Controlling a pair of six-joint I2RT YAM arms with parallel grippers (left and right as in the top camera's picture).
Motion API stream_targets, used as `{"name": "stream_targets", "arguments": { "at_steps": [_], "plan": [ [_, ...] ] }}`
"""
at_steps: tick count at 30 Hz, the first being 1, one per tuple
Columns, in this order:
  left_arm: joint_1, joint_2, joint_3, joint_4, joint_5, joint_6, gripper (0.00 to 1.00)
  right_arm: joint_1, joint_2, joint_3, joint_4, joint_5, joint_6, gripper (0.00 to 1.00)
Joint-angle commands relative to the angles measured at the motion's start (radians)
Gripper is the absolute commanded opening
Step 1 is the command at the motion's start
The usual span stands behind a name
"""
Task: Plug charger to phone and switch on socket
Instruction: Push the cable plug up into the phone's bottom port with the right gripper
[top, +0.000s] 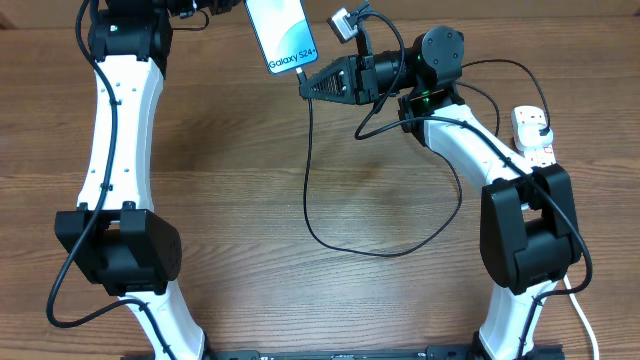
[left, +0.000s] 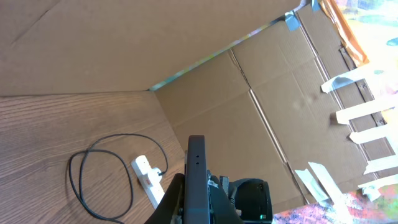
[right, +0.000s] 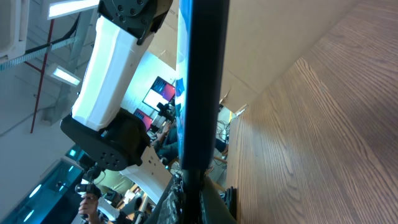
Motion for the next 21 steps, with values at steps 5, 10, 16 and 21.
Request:
{"name": "stream_targets", "arguments": {
  "at_steps": [5, 10, 16, 21],
  "plan": [
    [-0.013, 0.000, 0.015, 0.006, 0.006, 0.002, 0.04, -0.006, 0.004, 0.014, 0.011, 0.009, -0.009, 0.04],
    [-0.016, 0.000, 0.015, 0.003, 0.006, 0.001, 0.04, -0.006, 0.004, 0.014, 0.011, 0.008, -0.016, 0.04],
    [-0.022, 0.000, 0.015, -0.009, -0.006, 0.001, 0.04, -0.006, 0.004, 0.014, 0.010, 0.008, -0.038, 0.04],
    [-0.022, 0.000, 0.015, -0.026, -0.018, 0.001, 0.04, -0.006, 0.004, 0.014, 0.010, 0.008, -0.038, 0.04]
  ]
}}
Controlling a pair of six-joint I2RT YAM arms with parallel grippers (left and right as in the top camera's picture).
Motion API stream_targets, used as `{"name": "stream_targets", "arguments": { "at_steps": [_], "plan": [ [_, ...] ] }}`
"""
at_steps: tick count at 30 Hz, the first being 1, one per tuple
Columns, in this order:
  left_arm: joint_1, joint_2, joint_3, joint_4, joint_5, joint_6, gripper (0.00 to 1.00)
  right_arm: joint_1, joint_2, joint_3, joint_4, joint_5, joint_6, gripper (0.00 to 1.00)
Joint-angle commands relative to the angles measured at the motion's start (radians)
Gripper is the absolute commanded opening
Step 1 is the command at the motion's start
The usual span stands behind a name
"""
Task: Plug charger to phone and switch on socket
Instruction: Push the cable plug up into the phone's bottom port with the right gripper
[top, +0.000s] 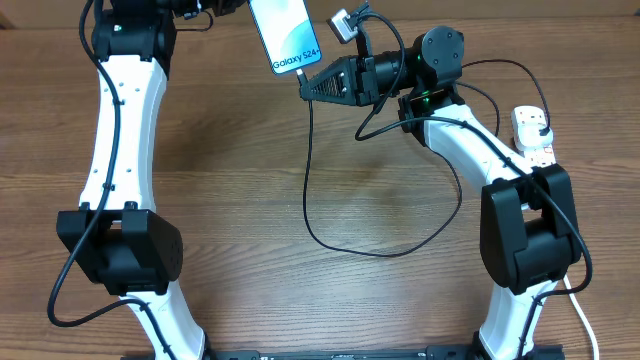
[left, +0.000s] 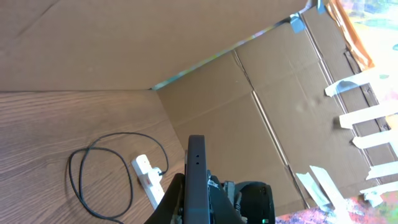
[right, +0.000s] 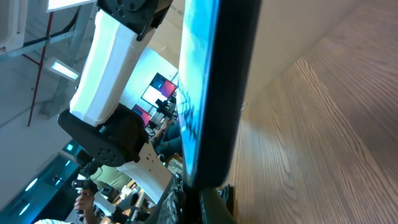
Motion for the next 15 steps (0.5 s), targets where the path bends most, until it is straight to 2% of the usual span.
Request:
{"name": "stream_targets", "arguments": {
  "at_steps": [1, 15],
  "plan": [
    [-0.010, 0.000, 0.015, -0.001, 0.007, 0.001, 0.04, -0.005, 0.004, 0.014, 0.011, 0.020, -0.010, 0.04],
    [-0.010, 0.000, 0.015, -0.001, 0.034, 0.002, 0.04, -0.005, 0.004, 0.014, 0.010, 0.028, -0.010, 0.04]
  ]
}}
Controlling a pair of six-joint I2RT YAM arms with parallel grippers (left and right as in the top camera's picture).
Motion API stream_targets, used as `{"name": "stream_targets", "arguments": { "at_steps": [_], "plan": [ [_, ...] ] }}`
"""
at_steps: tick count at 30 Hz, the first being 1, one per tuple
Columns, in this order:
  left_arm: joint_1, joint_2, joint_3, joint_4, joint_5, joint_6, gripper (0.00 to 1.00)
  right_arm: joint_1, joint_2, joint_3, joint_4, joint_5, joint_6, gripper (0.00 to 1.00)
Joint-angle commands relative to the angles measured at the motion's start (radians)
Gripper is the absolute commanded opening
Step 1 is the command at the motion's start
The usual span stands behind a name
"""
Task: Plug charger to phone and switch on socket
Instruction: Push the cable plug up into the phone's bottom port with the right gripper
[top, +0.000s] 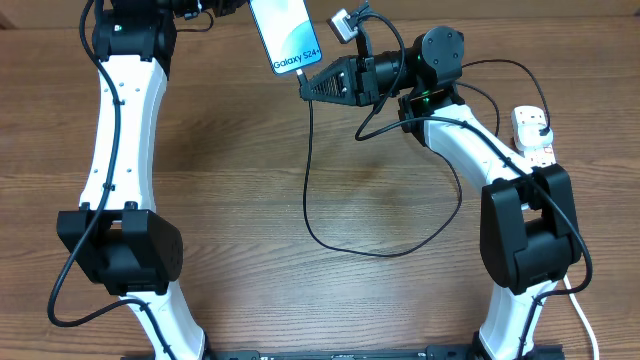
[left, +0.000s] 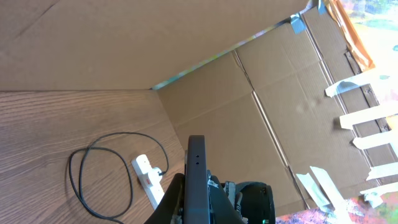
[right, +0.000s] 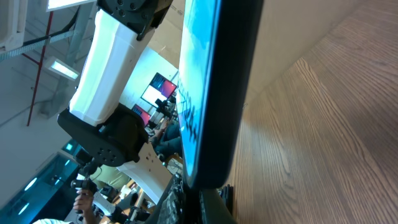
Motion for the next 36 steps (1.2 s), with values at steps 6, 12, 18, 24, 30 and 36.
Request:
{"name": "stream_targets", "arguments": {
  "at_steps": [6, 12, 18, 24, 30, 36],
  "plan": [
    [-0.010, 0.000, 0.015, 0.001, 0.064, 0.001, 0.04, -0.006, 0.004, 0.014, 0.009, 0.040, -0.007, 0.04],
    [-0.010, 0.000, 0.015, 0.001, 0.086, 0.014, 0.04, -0.006, 0.004, 0.014, 0.010, 0.051, -0.007, 0.04],
    [-0.010, 0.000, 0.015, 0.001, 0.095, 0.024, 0.04, -0.006, 0.004, 0.014, 0.010, 0.070, -0.003, 0.04],
    [-0.013, 0.000, 0.015, 0.001, 0.077, 0.023, 0.04, -0.006, 0.004, 0.014, 0.009, 0.093, 0.002, 0.04],
    [-0.013, 0.000, 0.015, 0.002, 0.003, -0.020, 0.04, -0.006, 0.004, 0.014, 0.009, 0.137, 0.024, 0.04],
    [-0.013, 0.000, 0.015, 0.012, -0.002, -0.032, 0.04, -0.006, 0.004, 0.014, 0.009, 0.162, 0.026, 0.04]
  ]
}}
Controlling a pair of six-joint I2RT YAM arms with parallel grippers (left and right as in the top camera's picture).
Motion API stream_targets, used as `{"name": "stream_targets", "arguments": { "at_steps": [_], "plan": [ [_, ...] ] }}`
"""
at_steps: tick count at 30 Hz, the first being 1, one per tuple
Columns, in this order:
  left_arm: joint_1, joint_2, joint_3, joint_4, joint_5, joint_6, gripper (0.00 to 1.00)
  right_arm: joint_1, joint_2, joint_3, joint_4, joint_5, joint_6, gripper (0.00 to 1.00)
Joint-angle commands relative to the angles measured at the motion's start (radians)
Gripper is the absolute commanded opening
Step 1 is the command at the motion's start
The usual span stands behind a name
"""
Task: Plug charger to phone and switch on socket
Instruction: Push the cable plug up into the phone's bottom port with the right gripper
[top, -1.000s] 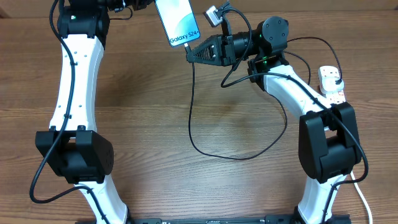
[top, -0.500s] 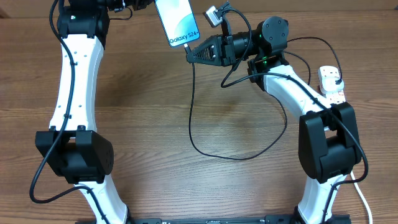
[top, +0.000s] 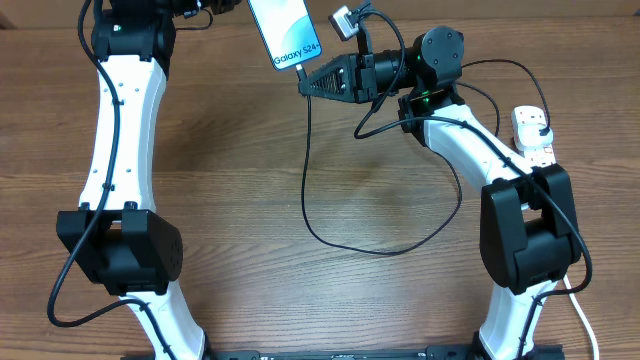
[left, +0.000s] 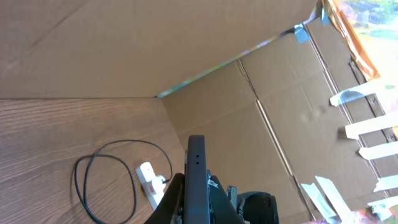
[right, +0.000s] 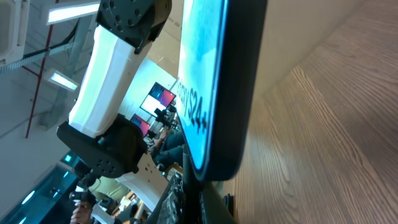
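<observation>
The phone (top: 285, 35), screen lit and reading "Galaxy S24", hangs over the table's far edge with my left gripper (top: 245, 8) shut on its top end. In the left wrist view the phone (left: 196, 177) stands edge-on between the fingers (left: 177, 202). My right gripper (top: 304, 84) is shut on the charger plug, its tip right at the phone's bottom corner. The plug itself is hidden. The phone's bottom end (right: 217, 93) fills the right wrist view just above that gripper (right: 193, 202). The black cable (top: 330, 235) loops to the white socket (top: 531, 133).
A wooden table (top: 220, 200) lies under both arms. A cardboard wall (left: 124, 43) stands behind it. The socket (left: 151, 179) and the cable loop (left: 87, 193) lie at the far right. The left arm's white link (right: 118, 68) is close to the phone.
The phone and my right gripper's tip both sit slightly higher in the overhead view. The right wrist view shows more of the lit screen. Both grips are unchanged.
At the oldest moment my left gripper held the phone at the far edge, edge-on to the right wrist camera, with the right gripper's tip at its bottom end. Then the screen showed there. Now the screen shows more, and the phone sits a little higher.
</observation>
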Motion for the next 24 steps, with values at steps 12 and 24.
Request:
{"name": "stream_targets", "arguments": {
  "at_steps": [12, 24],
  "plan": [
    [-0.012, 0.000, 0.015, 0.001, 0.061, -0.014, 0.04, -0.006, 0.003, 0.014, 0.009, 0.116, 0.009, 0.04],
    [-0.006, 0.000, 0.015, 0.002, 0.080, -0.018, 0.04, -0.025, 0.003, 0.014, 0.008, 0.111, 0.009, 0.04]
  ]
}}
